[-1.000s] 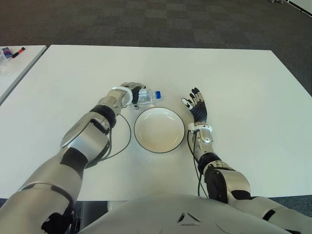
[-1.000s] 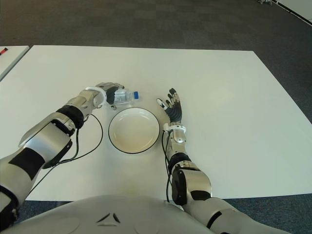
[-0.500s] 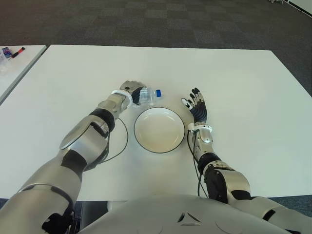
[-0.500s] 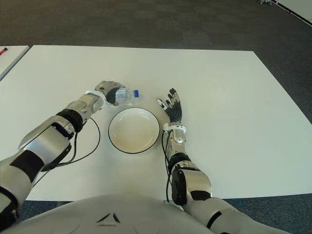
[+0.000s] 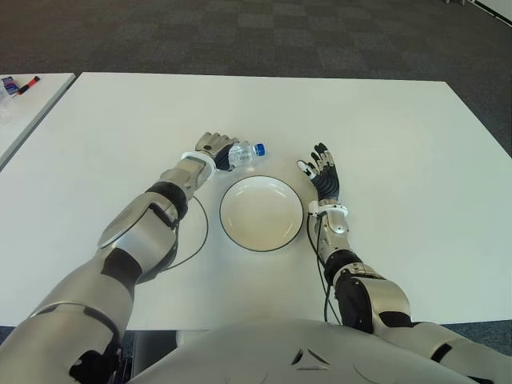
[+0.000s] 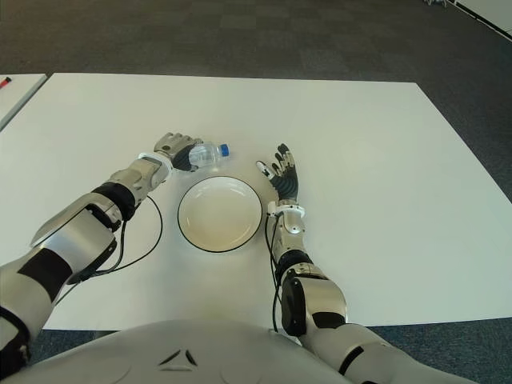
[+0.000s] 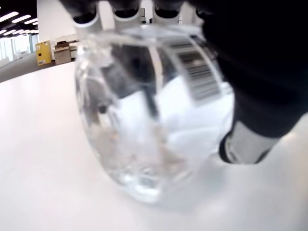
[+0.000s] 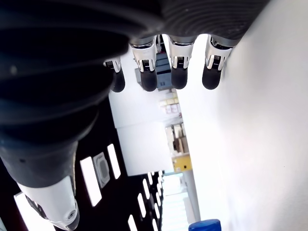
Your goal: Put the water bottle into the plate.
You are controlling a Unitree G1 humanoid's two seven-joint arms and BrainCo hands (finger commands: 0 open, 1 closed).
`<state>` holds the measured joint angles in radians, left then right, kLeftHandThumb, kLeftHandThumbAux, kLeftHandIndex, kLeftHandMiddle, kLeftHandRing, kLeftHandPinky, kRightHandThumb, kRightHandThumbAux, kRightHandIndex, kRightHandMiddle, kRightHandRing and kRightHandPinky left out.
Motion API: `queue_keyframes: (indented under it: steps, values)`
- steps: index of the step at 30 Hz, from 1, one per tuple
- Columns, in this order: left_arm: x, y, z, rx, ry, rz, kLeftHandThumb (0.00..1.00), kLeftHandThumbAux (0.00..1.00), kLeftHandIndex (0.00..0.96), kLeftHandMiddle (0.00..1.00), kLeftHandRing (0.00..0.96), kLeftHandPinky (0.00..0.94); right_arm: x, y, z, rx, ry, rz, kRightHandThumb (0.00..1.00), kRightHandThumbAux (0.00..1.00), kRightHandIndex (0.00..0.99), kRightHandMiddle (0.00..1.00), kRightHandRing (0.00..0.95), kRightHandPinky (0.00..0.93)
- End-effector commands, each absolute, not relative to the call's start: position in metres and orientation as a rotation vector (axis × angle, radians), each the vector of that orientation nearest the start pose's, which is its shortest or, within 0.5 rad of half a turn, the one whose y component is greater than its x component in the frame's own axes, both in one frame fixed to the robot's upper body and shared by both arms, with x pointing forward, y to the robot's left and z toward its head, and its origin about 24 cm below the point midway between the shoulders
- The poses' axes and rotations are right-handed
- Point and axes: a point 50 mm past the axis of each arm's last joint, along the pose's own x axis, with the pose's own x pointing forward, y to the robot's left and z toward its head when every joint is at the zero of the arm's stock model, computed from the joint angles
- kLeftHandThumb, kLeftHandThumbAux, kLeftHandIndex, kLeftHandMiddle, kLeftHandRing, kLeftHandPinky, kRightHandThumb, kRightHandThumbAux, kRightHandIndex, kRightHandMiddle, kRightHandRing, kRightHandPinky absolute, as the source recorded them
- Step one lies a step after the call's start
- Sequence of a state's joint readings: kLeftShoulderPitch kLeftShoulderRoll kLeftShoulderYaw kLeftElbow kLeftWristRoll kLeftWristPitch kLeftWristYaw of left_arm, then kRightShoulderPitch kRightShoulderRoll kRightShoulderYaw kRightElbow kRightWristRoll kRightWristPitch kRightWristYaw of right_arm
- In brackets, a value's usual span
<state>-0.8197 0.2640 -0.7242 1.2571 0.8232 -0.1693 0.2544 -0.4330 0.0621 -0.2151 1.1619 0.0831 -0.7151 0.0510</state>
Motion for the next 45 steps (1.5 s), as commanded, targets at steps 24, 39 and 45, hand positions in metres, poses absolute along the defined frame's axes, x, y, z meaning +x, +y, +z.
queue_keyframes:
  steps: [24, 39, 45]
  values:
    - [0.3421, 0.1390, -0.0063, 1.594, -0.010, -0.497, 0.837, 0.672, 0.381, 0.552, 0.629, 0.592, 0.2644, -0.1338, -0.0589, 0.207, 0.170, -0.081, 0.025, 0.762, 0.068, 0.061, 0.044, 0.087]
    - [0.3397, 0.1376, -0.0072, 1.523, -0.032, -0.473, 0.842, 0.669, 0.388, 0.566, 0.681, 0.691, 0.2645, -0.1351, -0.0589, 0.210, 0.167, -0.081, 0.035, 0.749, 0.075, 0.062, 0.048, 0.086]
    - [0.3399, 0.1378, -0.0069, 1.485, -0.018, -0.449, 0.848, 0.666, 0.407, 0.561, 0.729, 0.760, 0.2649, -0.1356, -0.0592, 0.211, 0.173, -0.083, 0.037, 0.752, 0.074, 0.061, 0.047, 0.086]
